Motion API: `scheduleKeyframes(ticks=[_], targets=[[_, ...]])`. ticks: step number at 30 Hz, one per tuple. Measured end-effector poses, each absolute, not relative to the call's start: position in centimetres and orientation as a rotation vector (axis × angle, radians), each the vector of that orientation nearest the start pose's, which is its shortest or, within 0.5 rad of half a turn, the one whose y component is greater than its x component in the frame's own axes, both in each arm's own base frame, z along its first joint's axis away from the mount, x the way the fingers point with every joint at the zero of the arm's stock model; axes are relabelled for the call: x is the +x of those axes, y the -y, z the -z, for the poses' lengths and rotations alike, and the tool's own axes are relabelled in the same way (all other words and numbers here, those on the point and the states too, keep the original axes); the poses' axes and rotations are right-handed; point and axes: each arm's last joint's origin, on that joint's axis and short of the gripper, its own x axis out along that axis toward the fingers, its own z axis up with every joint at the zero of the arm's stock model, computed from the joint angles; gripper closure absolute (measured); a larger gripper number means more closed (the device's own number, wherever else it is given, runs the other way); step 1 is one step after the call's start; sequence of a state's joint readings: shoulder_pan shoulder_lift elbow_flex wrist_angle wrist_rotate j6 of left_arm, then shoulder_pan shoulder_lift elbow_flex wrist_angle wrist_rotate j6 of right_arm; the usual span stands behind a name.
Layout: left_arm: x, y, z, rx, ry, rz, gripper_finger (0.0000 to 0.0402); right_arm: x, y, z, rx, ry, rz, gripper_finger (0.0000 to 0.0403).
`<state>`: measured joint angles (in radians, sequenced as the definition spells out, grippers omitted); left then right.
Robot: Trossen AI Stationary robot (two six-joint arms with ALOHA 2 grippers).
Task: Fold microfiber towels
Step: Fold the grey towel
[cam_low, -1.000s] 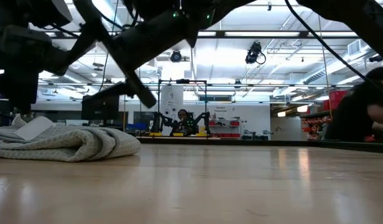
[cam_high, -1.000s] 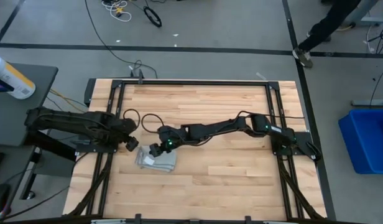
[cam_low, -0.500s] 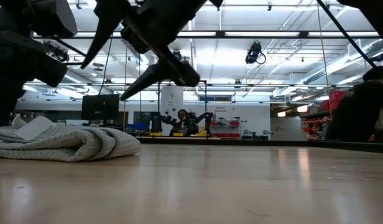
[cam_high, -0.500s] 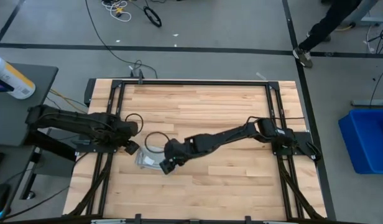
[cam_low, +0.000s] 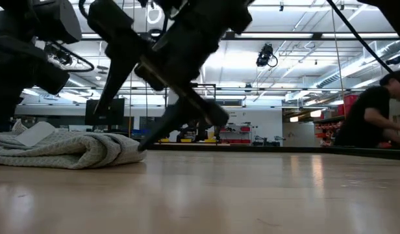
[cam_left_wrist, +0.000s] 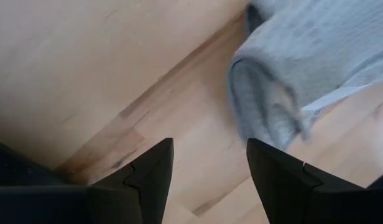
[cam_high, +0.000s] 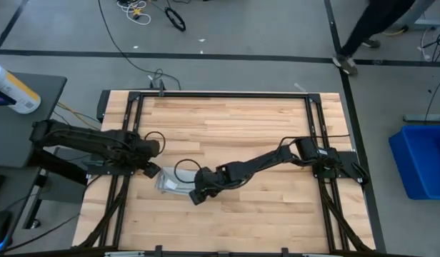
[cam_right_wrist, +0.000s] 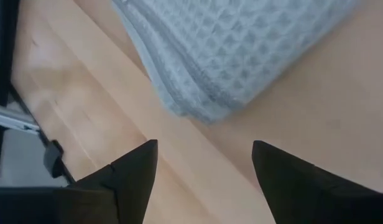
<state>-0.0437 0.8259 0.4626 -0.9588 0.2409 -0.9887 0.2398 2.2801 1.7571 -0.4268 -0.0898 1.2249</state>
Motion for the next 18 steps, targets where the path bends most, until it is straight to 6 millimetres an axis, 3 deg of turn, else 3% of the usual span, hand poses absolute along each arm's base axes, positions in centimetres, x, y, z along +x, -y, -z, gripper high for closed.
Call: scheduleKeyframes(ticks=[10, 18], targets=[[11.5, 1.3, -16.3, -1.024, -1.340, -0.436, 0.0189, 48.1, -10.4, -13.3, 1.195, -0.818, 0.266, 0.0145], [12.0, 1.3, -16.4, -1.060, -1.284, -0.438, 0.0189, 47.3, -9.1, -11.5, 1.230, -0.805, 0.286, 0.0130]])
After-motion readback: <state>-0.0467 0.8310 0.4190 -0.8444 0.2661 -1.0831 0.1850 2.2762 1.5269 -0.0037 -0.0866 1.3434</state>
